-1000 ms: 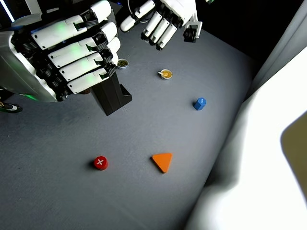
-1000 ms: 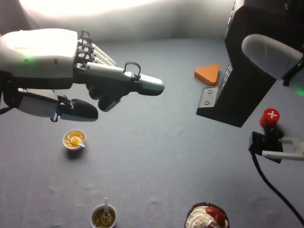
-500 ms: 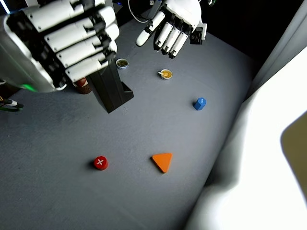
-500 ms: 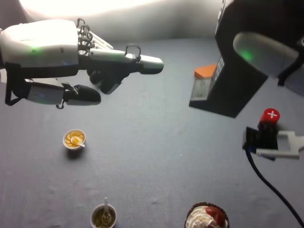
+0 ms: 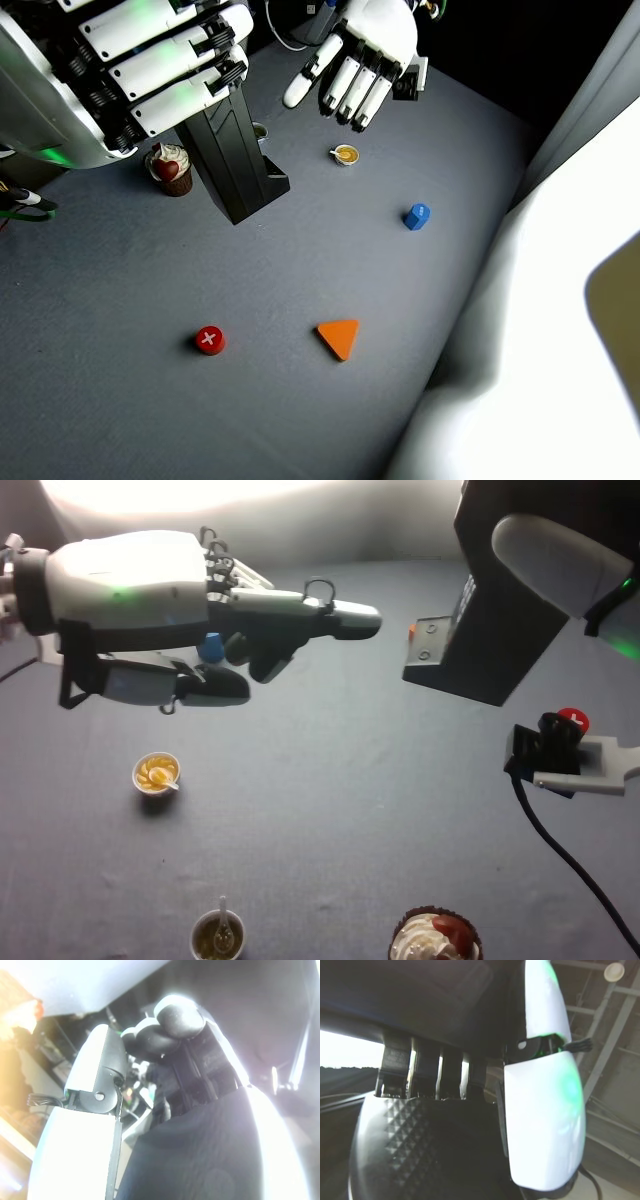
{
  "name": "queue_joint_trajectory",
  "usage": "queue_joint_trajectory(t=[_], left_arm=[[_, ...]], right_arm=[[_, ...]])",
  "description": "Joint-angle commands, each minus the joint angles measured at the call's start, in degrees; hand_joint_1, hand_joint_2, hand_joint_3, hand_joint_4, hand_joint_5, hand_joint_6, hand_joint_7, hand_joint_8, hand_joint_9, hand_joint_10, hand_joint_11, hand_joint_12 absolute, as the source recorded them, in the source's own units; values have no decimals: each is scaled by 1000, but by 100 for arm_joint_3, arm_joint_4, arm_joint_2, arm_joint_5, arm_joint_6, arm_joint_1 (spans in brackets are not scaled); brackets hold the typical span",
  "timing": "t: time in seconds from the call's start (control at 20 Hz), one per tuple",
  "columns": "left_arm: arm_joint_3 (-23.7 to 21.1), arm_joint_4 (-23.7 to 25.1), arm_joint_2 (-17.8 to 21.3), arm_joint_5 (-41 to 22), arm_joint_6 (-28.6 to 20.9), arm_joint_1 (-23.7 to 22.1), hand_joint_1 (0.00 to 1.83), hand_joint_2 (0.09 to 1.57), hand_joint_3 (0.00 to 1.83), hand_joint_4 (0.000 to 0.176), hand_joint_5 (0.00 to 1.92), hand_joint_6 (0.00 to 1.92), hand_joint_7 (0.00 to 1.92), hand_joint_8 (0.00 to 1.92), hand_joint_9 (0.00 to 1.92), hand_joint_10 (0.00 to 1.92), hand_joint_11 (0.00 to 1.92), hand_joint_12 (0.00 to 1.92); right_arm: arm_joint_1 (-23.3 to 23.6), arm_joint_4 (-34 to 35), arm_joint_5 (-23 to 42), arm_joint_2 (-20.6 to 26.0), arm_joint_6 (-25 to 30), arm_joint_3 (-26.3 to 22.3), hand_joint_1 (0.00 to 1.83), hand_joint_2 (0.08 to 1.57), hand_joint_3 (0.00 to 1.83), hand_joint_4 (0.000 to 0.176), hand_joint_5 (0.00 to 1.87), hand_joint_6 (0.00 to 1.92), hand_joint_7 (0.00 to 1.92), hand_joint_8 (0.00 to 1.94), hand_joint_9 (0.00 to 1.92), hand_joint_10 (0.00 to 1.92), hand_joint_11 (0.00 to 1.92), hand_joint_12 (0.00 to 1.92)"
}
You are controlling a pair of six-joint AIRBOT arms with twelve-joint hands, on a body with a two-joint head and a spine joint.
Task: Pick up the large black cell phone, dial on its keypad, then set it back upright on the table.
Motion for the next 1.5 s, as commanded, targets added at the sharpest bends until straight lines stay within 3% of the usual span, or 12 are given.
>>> queue_joint_trajectory(t=[0.0, 0.1, 0.15, 0.3, 0.45, 0.75, 0.9, 1.0, 1.15, 1.3, 1.4, 1.45], left_arm=[[-12, -670, -30, -287, 88, -98, 1279, 1326, 3, 120, 46, 1, 578, 1673, 661, 1921, 660, 1921], [-3, -819, -103, -171, 198, -54, 1278, 1330, 4, 124, 49, 2, 570, 1684, 643, 1921, 647, 1921], [15, -885, -143, -131, 262, -31, 1277, 1331, 4, 125, 48, 1, 568, 1686, 641, 1921, 645, 1921], [41, -1034, -239, -113, 357, 36, 1279, 1327, 1, 123, 55, 2, 577, 1677, 665, 1921, 658, 1921], [21, -1112, -354, -161, 358, 60, 1276, 1328, 1, 132, 57, 1, 575, 1679, 620, 1921, 608, 1921], [-166, -1191, -557, -184, 305, -158, 1277, 1334, 2, 116, 44, 0, 566, 1694, 682, 1921, 640, 1921], [-295, -1195, -596, -159, 291, -206, 1276, 1335, 2, 118, 38, 0, 566, 1694, 695, 1921, 675, 1921], [-343, -1226, -556, -150, 287, -173, 1277, 1335, 1, 119, 41, 1, 564, 1694, 664, 1921, 619, 1921], [-298, -1310, -360, -200, 301, -21, 1277, 1337, 1, 112, 41, 0, 563, 1696, 644, 1921, 619, 1921], [-176, -1381, -166, -307, 287, 171, 1275, 1339, 1, 118, 46, 1, 559, 1702, 640, 1921, 614, 1921], [-86, -1447, -19, -366, 284, 314, 1276, 1339, 1, 121, 47, 1, 558, 1705, 662, 1921, 618, 1921], [-40, -1493, 31, -413, 280, 385, 1277, 1336, 0, 123, 52, 2, 564, 1698, 668, 1921, 640, 1921]], right_arm=[[84, -273, 626, 53, 101, -7, 1461, 1165, 3, 0, 849, 1041, 860, 1140, 788, 1370, 662, 1658], [75, -272, 620, 53, 101, -12, 1386, 1168, 1, 0, 845, 1069, 873, 1145, 793, 1430, 673, 1523], [75, -271, 612, 53, 101, -16, 1465, 1162, 2, 0, 851, 1036, 871, 1110, 802, 1348, 672, 1679], [76, -247, 600, 53, 101, -20, 1466, 1150, 0, 0, 894, 971, 898, 1061, 817, 1320, 688, 1670], [76, -238, 600, 53, 101, -20, 1366, 1162, 1, 0, 856, 1058, 889, 1115, 813, 1435, 729, 1464], [76, -233, 600, 53, 101, -29, 1362, 1170, 0, 0, 852, 1052, 858, 1167, 807, 1453, 752, 1448], [76, -231, 600, 53, 101, -30, 1482, 1162, 0, 0, 830, 996, 845, 1139, 810, 1326, 733, 1726], [76, -227, 600, 53, 101, -31, 1387, 1168, 4, 0, 837, 1051, 856, 1164, 816, 1419, 743, 1548], [76, -227, 600, 53, 101, -34, 1483, 1157, 0, 0, 842, 981, 856, 1124, 825, 1308, 734, 1719], [76, -227, 599, 53, 101, -36, 1368, 1159, 0, 0, 852, 1066, 891, 1098, 837, 1414, 759, 1469], [76, -227, 599, 53, 101, -38, 1368, 1158, 0, 0, 853, 1054, 892, 1109, 839, 1414, 764, 1465], [76, -227, 599, 53, 101, -38, 1460, 1158, 4, 0, 838, 1024, 859, 1114, 819, 1341, 738, 1671]])
